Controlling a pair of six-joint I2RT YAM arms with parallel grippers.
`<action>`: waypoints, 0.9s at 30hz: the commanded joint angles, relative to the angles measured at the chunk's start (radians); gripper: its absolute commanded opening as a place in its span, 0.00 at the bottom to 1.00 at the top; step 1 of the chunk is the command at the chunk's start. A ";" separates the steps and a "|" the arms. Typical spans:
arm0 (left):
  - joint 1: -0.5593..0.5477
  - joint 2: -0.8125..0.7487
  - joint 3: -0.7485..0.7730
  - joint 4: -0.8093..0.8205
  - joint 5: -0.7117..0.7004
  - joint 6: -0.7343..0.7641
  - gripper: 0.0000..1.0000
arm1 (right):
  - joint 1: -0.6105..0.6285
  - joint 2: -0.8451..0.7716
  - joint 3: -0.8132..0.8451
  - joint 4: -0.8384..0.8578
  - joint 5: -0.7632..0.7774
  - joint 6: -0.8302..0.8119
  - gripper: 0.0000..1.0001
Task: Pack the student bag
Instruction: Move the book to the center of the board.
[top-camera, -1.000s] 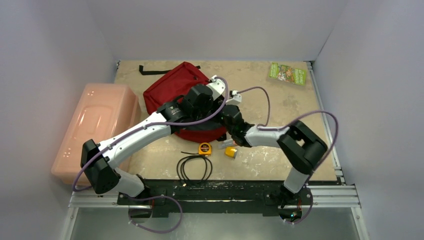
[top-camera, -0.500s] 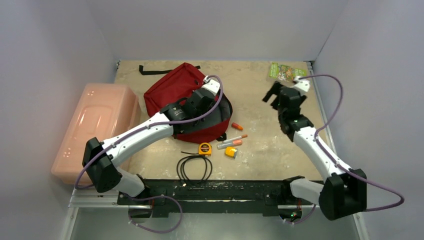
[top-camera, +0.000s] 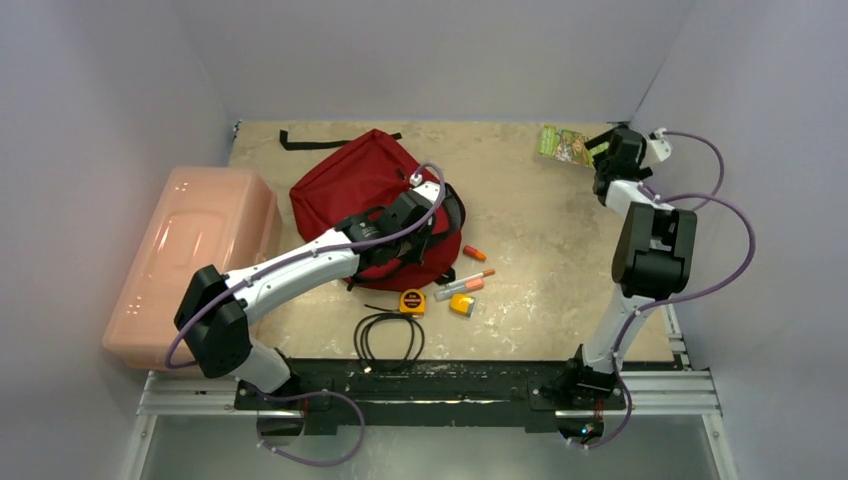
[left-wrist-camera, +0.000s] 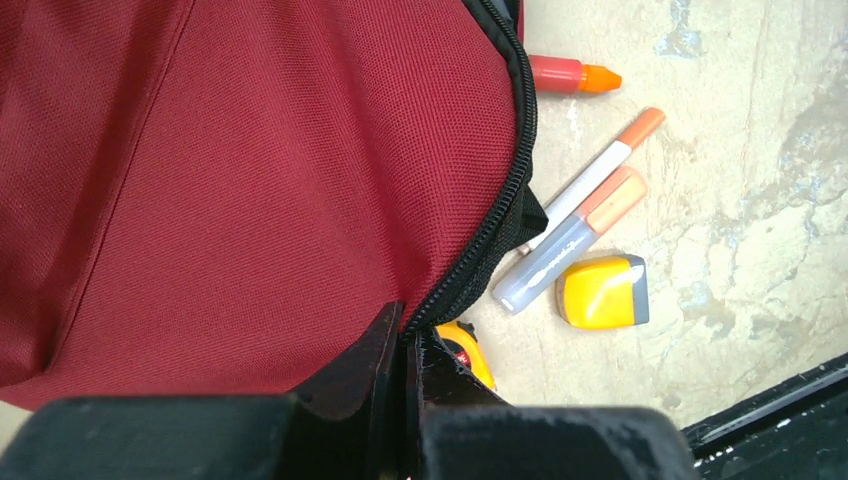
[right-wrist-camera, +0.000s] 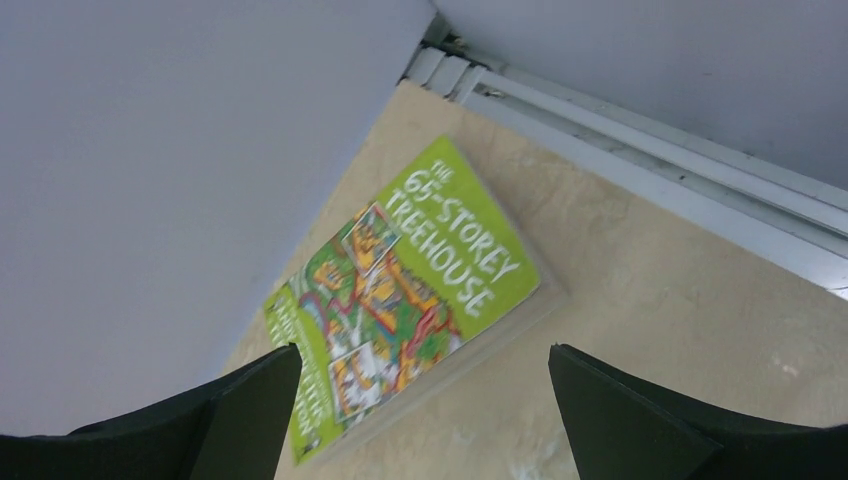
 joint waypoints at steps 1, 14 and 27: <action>-0.006 0.016 0.020 0.042 0.095 -0.048 0.03 | -0.074 0.061 0.020 0.101 -0.106 0.170 0.99; -0.006 0.020 0.010 0.048 0.110 -0.020 0.11 | -0.151 0.282 0.013 0.386 -0.401 0.435 0.76; -0.006 0.019 0.006 0.059 0.139 -0.018 0.11 | -0.119 0.407 0.174 0.348 -0.379 0.566 0.57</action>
